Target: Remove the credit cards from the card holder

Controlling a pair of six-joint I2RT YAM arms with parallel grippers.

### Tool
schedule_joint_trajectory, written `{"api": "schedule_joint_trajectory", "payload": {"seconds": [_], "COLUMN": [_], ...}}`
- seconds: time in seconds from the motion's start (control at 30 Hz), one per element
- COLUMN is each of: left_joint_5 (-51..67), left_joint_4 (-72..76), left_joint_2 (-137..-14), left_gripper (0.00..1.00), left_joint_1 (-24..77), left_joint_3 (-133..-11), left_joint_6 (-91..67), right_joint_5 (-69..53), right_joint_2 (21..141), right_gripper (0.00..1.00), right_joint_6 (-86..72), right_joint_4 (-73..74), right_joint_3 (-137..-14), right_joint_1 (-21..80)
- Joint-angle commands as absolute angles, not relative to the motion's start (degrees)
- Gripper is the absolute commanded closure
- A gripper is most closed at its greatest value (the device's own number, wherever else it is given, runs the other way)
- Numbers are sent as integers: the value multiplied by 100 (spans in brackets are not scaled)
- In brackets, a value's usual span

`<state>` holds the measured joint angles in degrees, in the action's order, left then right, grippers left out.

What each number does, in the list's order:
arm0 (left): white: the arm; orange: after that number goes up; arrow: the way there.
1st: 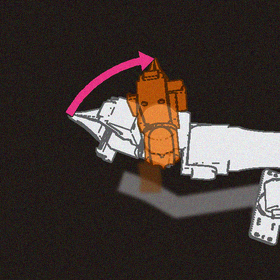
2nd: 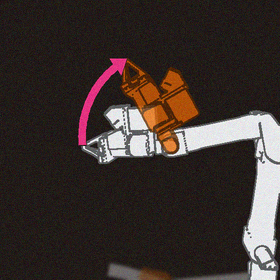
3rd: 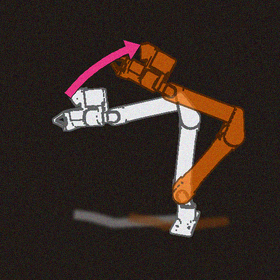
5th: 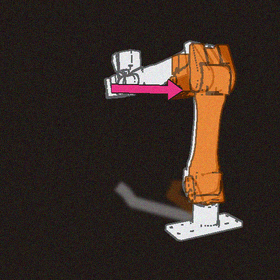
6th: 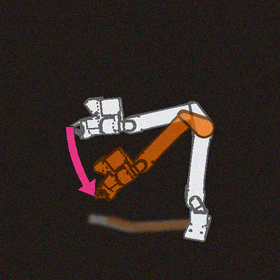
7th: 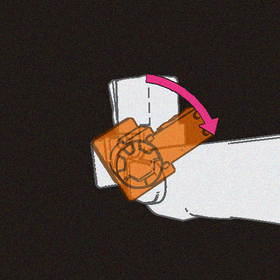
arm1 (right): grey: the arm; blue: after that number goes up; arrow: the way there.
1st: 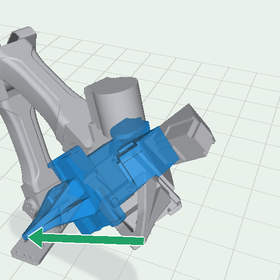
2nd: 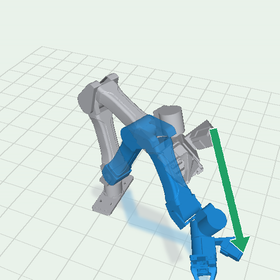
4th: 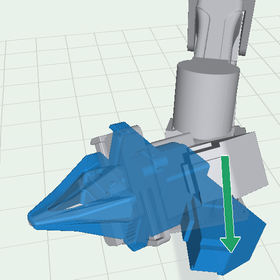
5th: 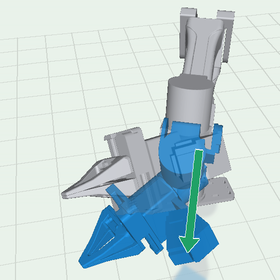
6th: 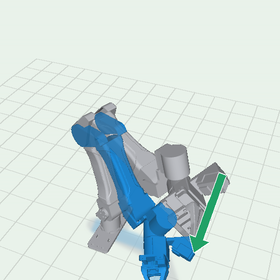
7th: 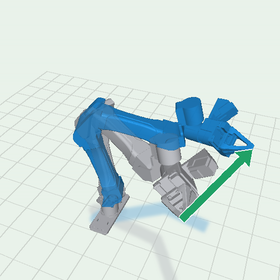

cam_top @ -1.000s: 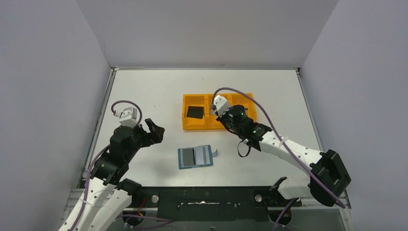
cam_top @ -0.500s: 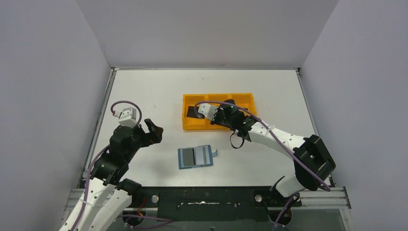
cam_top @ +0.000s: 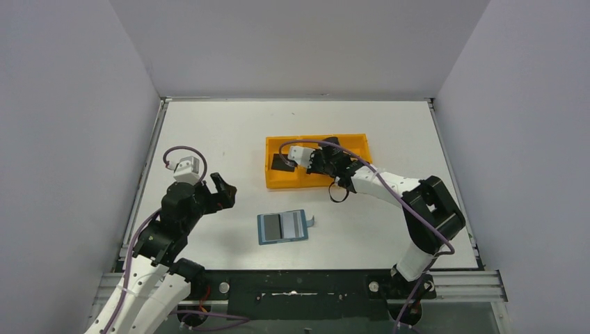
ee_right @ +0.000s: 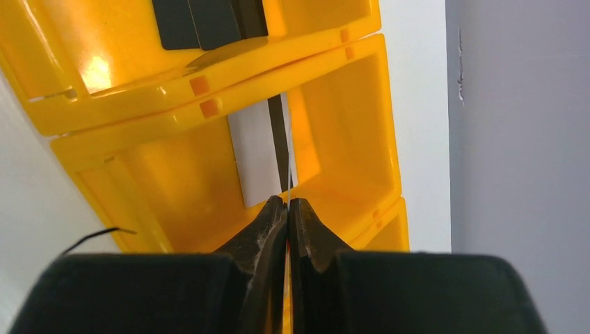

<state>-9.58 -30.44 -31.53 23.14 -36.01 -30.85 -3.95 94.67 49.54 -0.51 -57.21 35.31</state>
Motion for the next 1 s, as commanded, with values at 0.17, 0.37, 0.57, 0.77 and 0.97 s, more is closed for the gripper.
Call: {"api": "schedule_joint_trajectory", "payload": {"seconds": [0.17,0.37,0.57,0.77,0.97], "left_joint_5": [-949,-942,-958,-965,-958], "left_joint_4": [-2871,-2865,-2872,-2866,-2862], "left_joint_2": [-3051,-3105,-3105,-3111,-3135], "left_gripper": [9,9,9,9,9], "left_joint_1": [2281,2276,2276,2268,2265], "left_joint_3": [-3630,-3625,-3634,-3639,-3639], "left_joint_6": [-3041,-3034,-3032,-3032,-3032], "right_joint_5": [-457,-472,-533,-576,-954], "right_joint_2": [10137,10386,10559,10641,10653], "right_gripper": [100,99,98,94,82], "right_joint_6": [5362,5491,5450,5252,5176], "right_joint_4": [-765,-925,-1006,-863,-323], "right_joint_3": [-6109,-6141,-6148,-6206,-6358], "right_joint_1": [3400,3345,3309,3279,3190]}}
